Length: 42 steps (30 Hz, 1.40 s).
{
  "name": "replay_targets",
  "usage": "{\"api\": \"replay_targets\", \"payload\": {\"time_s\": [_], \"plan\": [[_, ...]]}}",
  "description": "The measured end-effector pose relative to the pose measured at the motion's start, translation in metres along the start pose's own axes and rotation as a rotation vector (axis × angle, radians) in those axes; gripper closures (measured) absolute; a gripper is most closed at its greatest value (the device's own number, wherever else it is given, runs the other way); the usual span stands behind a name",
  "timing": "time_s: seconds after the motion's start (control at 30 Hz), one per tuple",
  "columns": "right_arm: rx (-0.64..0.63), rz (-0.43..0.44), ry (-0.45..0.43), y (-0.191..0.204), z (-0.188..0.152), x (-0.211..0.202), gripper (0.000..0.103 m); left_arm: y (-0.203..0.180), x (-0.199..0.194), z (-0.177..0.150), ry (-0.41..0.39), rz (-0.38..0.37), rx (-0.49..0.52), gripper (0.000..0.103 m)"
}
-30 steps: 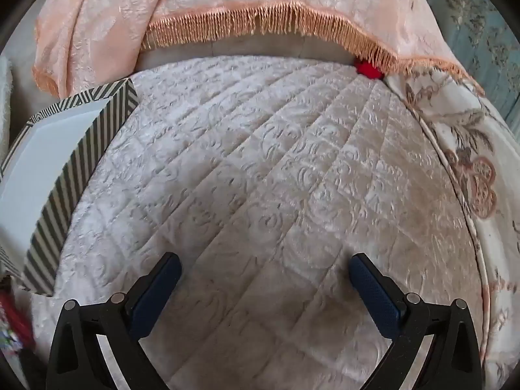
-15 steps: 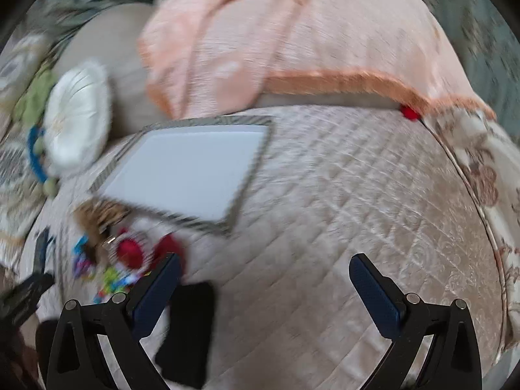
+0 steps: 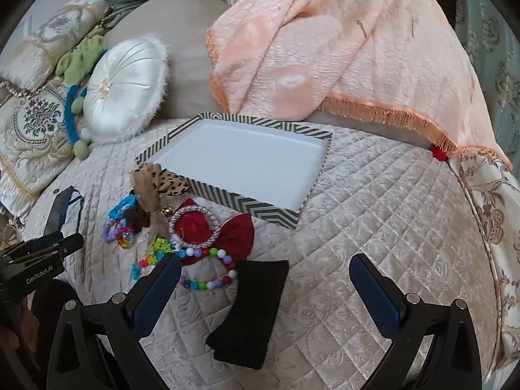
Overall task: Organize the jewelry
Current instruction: 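Move both tools over the bracelets beside the striped tray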
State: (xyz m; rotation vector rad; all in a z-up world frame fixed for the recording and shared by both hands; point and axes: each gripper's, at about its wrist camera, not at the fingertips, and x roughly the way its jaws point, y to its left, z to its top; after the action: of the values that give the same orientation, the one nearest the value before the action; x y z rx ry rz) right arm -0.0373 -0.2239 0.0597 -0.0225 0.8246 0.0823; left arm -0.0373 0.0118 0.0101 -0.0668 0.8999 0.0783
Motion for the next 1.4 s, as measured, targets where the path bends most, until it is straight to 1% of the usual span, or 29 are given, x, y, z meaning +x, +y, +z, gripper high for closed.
{"api": "replay_targets", "payload": {"time_s": [0.07, 0.37, 0.53, 0.67, 0.77, 0.87, 1.03, 1.07, 1.17, 1.27, 1.37, 1.4], "plan": [[0.007, 0.007, 0.006, 0.001, 0.009, 0.002, 0.0, 0.002, -0.002, -0.002, -0.006, 0.002, -0.003, 0.055], [-0.032, 0.039, 0.005, 0.009, 0.006, 0.001, 0.0, 0.012, -0.006, -0.012, -0.02, 0.066, 0.033, 0.055], [-0.056, 0.052, 0.005, 0.015, 0.003, 0.002, 0.0, 0.018, -0.003, -0.013, 0.003, 0.048, 0.022, 0.055], [-0.059, 0.062, 0.009, 0.014, 0.004, 0.002, 0.0, 0.016, -0.001, -0.014, 0.004, 0.081, 0.076, 0.055], [-0.056, 0.065, 0.012, 0.014, 0.004, 0.002, 0.0, 0.018, 0.0, -0.014, 0.02, 0.068, 0.07, 0.055], [-0.056, 0.069, 0.02, 0.015, 0.004, 0.004, 0.0, 0.016, 0.0, -0.013, 0.008, 0.09, 0.094, 0.055], [-0.069, 0.077, 0.023, 0.018, 0.004, 0.004, 0.0, 0.016, 0.001, -0.01, 0.026, 0.03, 0.099, 0.055], [-0.071, 0.078, 0.023, 0.019, 0.004, 0.004, 0.0, 0.016, 0.001, -0.01, 0.024, 0.029, 0.1, 0.055], [-0.082, 0.078, 0.021, 0.022, 0.005, 0.004, 0.0, 0.014, 0.003, -0.009, 0.016, 0.047, 0.122, 0.055], [-0.085, 0.081, 0.025, 0.023, 0.004, 0.005, 0.0, 0.014, 0.005, -0.01, 0.016, 0.084, 0.125, 0.055], [-0.094, 0.08, 0.028, 0.025, 0.004, 0.006, 0.0, 0.017, 0.009, -0.009, 0.022, 0.074, 0.108, 0.055], [-0.098, 0.082, 0.028, 0.027, 0.005, 0.007, 0.0, 0.018, 0.01, -0.008, 0.021, 0.087, 0.103, 0.055]]}}
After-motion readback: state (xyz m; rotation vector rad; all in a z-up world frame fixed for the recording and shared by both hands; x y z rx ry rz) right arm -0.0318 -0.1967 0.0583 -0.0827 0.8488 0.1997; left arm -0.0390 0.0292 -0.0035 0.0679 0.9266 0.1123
